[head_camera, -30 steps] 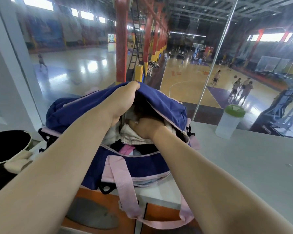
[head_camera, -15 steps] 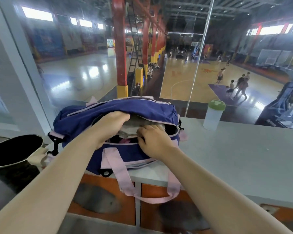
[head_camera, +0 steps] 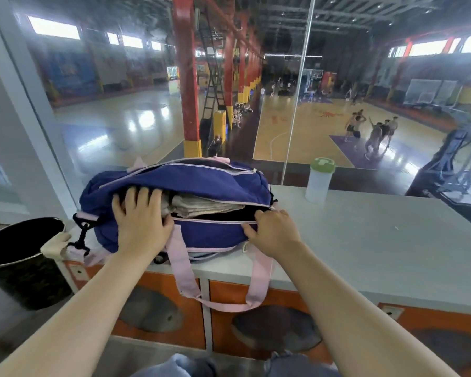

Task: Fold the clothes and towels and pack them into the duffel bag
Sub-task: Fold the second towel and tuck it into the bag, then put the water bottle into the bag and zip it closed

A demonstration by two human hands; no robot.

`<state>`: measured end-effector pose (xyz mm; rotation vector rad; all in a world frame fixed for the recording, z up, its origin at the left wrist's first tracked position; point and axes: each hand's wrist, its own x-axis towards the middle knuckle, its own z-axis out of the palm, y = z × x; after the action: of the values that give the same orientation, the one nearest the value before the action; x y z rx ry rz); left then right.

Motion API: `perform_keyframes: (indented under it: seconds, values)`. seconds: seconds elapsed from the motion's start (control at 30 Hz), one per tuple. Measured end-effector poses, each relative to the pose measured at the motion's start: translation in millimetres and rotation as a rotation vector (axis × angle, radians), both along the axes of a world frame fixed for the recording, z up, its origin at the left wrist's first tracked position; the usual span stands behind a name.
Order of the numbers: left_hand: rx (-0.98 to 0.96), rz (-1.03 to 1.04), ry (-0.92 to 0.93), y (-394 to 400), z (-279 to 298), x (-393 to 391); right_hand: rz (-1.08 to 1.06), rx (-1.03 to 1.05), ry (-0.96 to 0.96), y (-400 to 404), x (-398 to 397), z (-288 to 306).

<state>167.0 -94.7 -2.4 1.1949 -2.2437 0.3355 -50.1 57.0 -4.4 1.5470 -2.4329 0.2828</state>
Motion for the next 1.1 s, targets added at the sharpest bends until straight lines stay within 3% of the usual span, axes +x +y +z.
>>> perform_keyframes:
  seconds: [0.17,0.37,0.53,0.7,0.77,0.83,0.97,1.03,1.1]
  values:
    - [0.063,-0.067,-0.057,0,2,-26,-0.152,0.005,-0.068,17,-13,6]
    - [0.119,-0.294,-0.104,20,6,-73,-0.377,0.17,-0.213,55,-45,19]
    - [0.187,-0.509,-0.097,39,2,-104,-0.43,0.366,-0.158,98,-67,22]
    - [0.182,-0.557,0.059,53,14,-113,-0.427,0.371,-0.365,120,-83,37]
    - [0.157,-0.489,0.199,57,20,-108,-0.372,0.247,-0.64,121,-87,55]
    - [0.106,-0.462,0.357,60,26,-105,-0.339,0.063,-0.737,117,-96,77]
    - [0.001,-0.579,0.463,64,44,-111,-0.411,-0.243,-0.301,92,-139,97]
    - [-0.023,-0.607,0.407,63,47,-119,-0.428,-0.352,-0.226,76,-166,93]
    - [0.001,-0.659,0.31,63,46,-128,-0.481,-0.331,-0.155,62,-197,87]
